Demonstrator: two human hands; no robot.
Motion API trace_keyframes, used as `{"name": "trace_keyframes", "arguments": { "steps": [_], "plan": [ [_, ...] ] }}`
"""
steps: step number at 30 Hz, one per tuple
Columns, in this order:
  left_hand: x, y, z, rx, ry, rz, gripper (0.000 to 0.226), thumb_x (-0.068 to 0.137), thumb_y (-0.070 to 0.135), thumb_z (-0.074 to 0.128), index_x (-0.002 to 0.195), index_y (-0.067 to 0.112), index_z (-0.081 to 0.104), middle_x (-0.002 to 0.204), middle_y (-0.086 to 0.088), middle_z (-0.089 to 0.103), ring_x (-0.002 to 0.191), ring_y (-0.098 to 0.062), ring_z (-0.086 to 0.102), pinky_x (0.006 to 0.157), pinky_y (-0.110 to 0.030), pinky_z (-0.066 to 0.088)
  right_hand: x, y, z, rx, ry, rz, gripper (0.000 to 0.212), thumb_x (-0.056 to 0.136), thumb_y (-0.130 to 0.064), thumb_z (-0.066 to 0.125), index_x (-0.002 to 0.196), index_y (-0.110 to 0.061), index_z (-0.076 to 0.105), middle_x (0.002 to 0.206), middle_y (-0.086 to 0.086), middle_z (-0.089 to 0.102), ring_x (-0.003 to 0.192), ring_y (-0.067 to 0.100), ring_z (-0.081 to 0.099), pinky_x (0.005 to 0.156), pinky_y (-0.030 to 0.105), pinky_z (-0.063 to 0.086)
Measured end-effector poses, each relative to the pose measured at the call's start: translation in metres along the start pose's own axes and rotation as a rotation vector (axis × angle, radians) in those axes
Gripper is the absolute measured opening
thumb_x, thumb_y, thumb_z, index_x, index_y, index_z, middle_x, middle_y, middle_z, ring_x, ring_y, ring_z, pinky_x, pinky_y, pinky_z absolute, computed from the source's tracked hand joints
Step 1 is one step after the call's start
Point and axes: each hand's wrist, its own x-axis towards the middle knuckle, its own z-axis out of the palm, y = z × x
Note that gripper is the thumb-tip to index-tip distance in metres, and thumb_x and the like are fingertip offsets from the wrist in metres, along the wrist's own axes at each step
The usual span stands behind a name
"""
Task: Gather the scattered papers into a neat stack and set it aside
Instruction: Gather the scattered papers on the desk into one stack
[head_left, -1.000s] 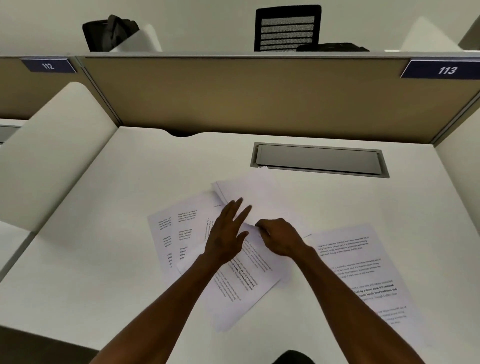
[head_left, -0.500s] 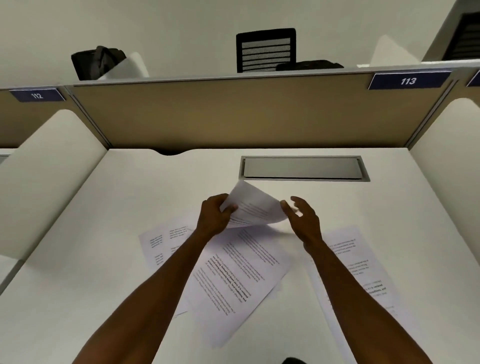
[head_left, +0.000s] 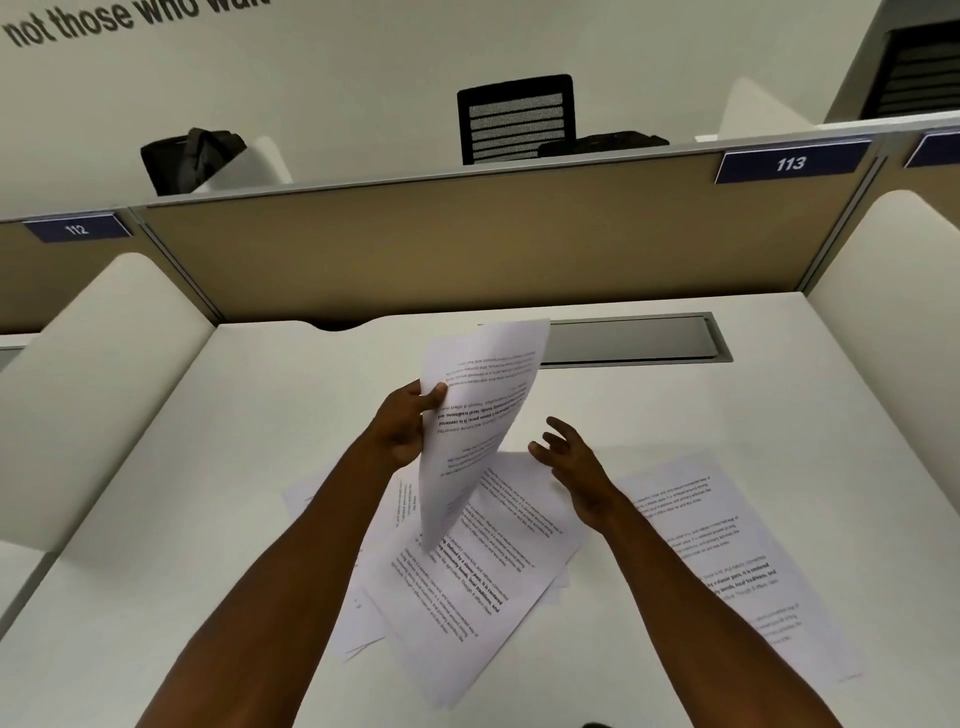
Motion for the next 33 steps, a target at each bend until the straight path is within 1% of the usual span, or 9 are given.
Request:
{"name": "trace_keyframes", "arguments": {
  "steps": [3,7,10,15,18,20,23,26,33],
  "plan": [
    [-0.003,0.004,-0.002,-0.179,-0.032,-0.103,0.015,0.099,0.015,0.056,0.112,0.009,0.063,0.096,-0.007,0.079,0.084,-0.021,0.076,0.067,-0.035,0.063,-0.001,-0.002,0.003,-0.024,-0.063,0.007,0.063,0.088,-0.029,0.069,0.144,-0.027,0.041,0.142,0.004,0.053,0.132,0.021,0.046,0.108,0.038,0.031],
    [0.0,-0.001,-0.011,-0.285,0.025,-0.149,0.053,0.099,0.012,0.056,0.149,0.006,0.037,0.147,-0.017,0.051,0.129,-0.031,0.056,0.105,-0.046,0.048,-0.001,-0.002,0.005,-0.061,-0.125,0.012,0.041,0.085,-0.026,0.071,0.125,-0.024,0.061,0.109,0.008,0.075,0.109,0.024,0.067,0.104,0.042,0.044],
    [-0.001,-0.009,-0.02,-0.419,0.08,-0.179,0.066,0.099,0.011,0.056,0.156,0.011,0.024,0.157,-0.017,0.038,0.137,-0.032,0.048,0.113,-0.048,0.04,-0.002,-0.001,0.006,-0.079,-0.11,0.005,0.026,0.09,-0.023,0.067,0.116,-0.025,0.065,0.099,0.009,0.073,0.104,0.028,0.068,0.096,0.046,0.053],
    [-0.015,-0.018,-0.033,-0.537,0.099,-0.173,0.03,0.101,0.019,0.053,0.12,0.001,0.066,0.098,-0.017,0.077,0.084,-0.029,0.077,0.066,-0.042,0.064,-0.01,0.009,0.015,-0.075,0.107,0.141,0.039,0.087,-0.034,0.07,0.114,-0.006,0.063,0.094,0.014,0.069,0.08,0.025,0.069,0.07,0.039,0.058],
    [-0.019,-0.022,-0.037,-0.684,0.173,-0.05,0.029,0.101,0.024,0.054,0.118,0.004,0.065,0.102,-0.013,0.075,0.089,-0.026,0.072,0.078,-0.042,0.063,-0.033,0.022,0.034,-0.022,0.115,0.374,0.053,0.081,-0.055,0.07,0.087,-0.003,0.067,0.063,0.012,0.067,0.054,0.025,0.066,0.05,0.03,0.052],
    [-0.022,-0.029,-0.04,-0.755,0.252,0.0,0.034,0.101,0.024,0.053,0.131,0.008,0.057,0.118,-0.006,0.067,0.093,-0.02,0.067,0.086,-0.036,0.056,-0.049,0.033,0.049,0.033,-0.057,0.496,0.073,0.069,-0.075,0.066,0.081,-0.004,0.071,0.072,0.017,0.072,0.065,0.032,0.071,0.052,0.032,0.055],
    [-0.033,-0.052,-0.039,-0.832,0.318,-0.004,0.031,0.099,0.023,0.057,0.128,0.01,0.059,0.116,-0.009,0.069,0.092,-0.022,0.068,0.076,-0.037,0.056,-0.059,0.051,0.065,0.216,-0.284,0.537,0.097,0.066,-0.088,0.053,0.108,-0.002,0.072,0.106,0.023,0.073,0.099,0.039,0.071,0.073,0.043,0.06],
    [-0.045,-0.082,-0.033,-0.82,0.462,-0.057,0.039,0.097,0.017,0.062,0.134,0.01,0.053,0.124,-0.014,0.066,0.096,-0.024,0.066,0.079,-0.041,0.055,-0.057,0.055,0.077,0.395,-0.228,0.457,0.083,0.073,-0.079,0.058,0.124,-0.015,0.064,0.118,0.016,0.071,0.109,0.032,0.069,0.09,0.047,0.056],
    [-0.077,-0.15,-0.023,-0.768,0.551,-0.273,0.04,0.098,0.015,0.061,0.136,0.006,0.056,0.139,-0.014,0.058,0.108,-0.021,0.062,0.097,-0.034,0.049,-0.038,0.059,0.088,0.38,0.008,0.318,0.046,0.09,-0.037,0.067,0.132,-0.029,0.05,0.119,0.011,0.069,0.101,0.029,0.072,0.074,0.04,0.06]
  ]
}}
